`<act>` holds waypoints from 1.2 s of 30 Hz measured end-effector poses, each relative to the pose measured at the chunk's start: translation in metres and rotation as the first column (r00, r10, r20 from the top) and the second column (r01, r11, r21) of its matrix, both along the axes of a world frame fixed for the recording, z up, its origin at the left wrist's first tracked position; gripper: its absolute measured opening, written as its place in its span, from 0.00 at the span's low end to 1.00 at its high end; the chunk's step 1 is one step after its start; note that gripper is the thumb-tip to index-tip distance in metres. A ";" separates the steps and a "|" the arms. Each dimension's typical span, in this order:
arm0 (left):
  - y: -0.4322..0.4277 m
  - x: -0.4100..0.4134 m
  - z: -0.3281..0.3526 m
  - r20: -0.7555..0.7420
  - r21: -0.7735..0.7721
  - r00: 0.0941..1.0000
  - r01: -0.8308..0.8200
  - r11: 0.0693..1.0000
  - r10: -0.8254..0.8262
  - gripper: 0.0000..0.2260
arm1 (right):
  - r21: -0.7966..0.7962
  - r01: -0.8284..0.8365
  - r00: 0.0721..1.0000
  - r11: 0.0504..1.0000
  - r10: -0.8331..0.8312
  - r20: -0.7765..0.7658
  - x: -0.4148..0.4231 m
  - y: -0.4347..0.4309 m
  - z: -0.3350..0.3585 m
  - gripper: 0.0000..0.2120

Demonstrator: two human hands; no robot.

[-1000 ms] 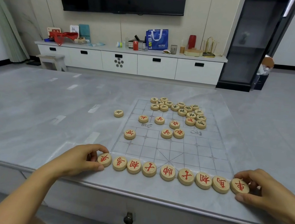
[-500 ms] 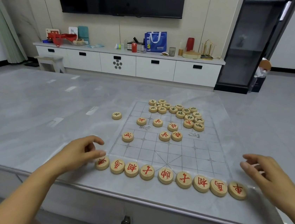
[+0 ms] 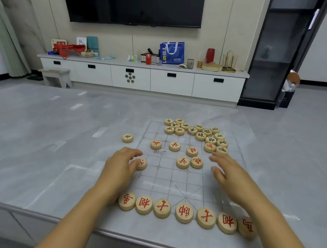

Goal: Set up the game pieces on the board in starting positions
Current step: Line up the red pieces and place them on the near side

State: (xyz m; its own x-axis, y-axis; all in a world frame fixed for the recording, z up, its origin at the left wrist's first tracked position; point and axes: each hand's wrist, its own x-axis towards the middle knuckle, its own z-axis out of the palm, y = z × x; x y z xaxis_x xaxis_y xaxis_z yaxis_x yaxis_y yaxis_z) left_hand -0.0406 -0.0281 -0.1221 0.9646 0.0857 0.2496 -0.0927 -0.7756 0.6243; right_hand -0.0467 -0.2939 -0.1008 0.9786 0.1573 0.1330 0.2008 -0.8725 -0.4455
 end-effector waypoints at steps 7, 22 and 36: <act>-0.011 0.015 -0.004 -0.063 0.303 0.995 0.089 0.949 -0.073 0.14 | -0.142 -0.131 0.987 0.981 0.115 -0.116 0.023 0.026 -0.013 0.21; 0.005 0.018 -0.002 -0.213 0.288 0.953 0.271 0.919 -0.214 0.16 | -0.331 -0.034 0.993 0.943 -0.004 -0.115 0.014 0.002 -0.015 0.20; -0.114 0.094 0.012 -0.258 0.558 0.936 0.347 0.753 -0.241 0.17 | -0.081 -0.003 0.984 0.997 -0.012 -0.178 0.011 -0.039 -0.008 0.14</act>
